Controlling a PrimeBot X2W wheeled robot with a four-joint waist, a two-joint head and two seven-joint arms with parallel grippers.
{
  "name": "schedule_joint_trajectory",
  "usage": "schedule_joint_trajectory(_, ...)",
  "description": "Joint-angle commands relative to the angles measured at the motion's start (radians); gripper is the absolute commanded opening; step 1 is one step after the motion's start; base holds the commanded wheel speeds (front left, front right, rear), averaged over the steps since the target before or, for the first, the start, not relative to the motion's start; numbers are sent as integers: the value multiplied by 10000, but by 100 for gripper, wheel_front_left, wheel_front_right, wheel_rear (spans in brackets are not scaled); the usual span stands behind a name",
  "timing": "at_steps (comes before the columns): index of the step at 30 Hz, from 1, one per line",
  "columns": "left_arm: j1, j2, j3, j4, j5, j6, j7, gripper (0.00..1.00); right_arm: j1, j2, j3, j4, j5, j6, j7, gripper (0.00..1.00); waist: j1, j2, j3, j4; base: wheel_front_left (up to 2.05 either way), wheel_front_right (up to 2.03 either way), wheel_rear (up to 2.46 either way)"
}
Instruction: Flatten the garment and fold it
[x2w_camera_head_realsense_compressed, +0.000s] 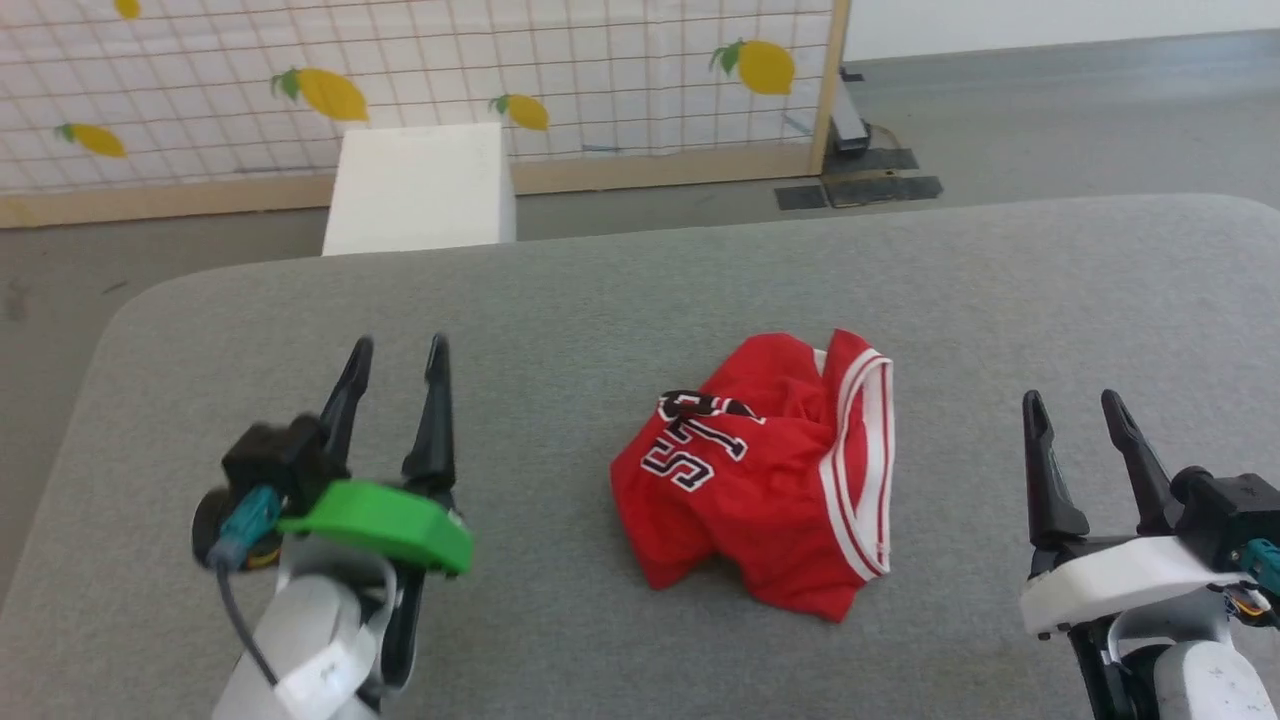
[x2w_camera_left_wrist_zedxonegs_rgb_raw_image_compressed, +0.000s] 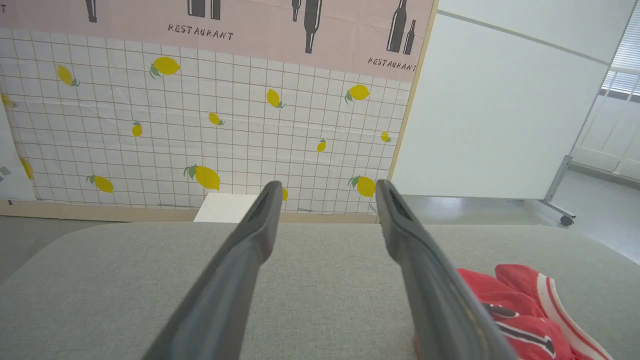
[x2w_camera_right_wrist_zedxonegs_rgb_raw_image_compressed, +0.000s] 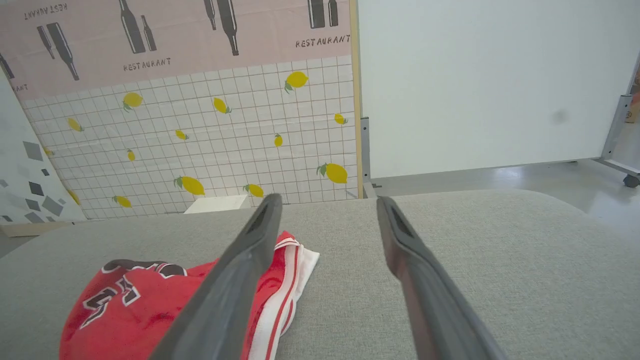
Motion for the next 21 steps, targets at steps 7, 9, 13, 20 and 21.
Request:
schedule_joint_trajectory(7, 1499, -554, 1153, -623, 950, -440, -36, 100, 165, 3, -174, 46, -3, -15, 606, 100, 1, 0, 17, 741, 0, 0, 0)
schedule_joint_trajectory(9, 1650, -723, 1386, -778, 1096, -532, -36, 100, -27, 3, -264, 159, 62, -15, 799, 100, 1, 0, 84, 825, 0, 0, 0)
schedule_joint_trajectory(13, 1749, -970, 1679, -952, 1364, -745, -37, 100, -911, 3, -492, 961, 186, -15, 1483, 100, 1, 0, 321, 959, 0, 0, 0)
schedule_joint_trajectory(20, 1264, -1270, 1794, -1079, 1636, -1061, -37, 100, -3368, 3, -1016, 3526, -303, -15, 2625, 100, 1, 0, 1117, 1436, 0, 0, 0)
schedule_joint_trajectory(21, 1202, -1292, 1801, -1081, 1647, -1091, -37, 100, -3653, -9, -1029, 3890, -457, -15, 2807, 100, 1, 0, 1197, 1502, 0, 0, 0)
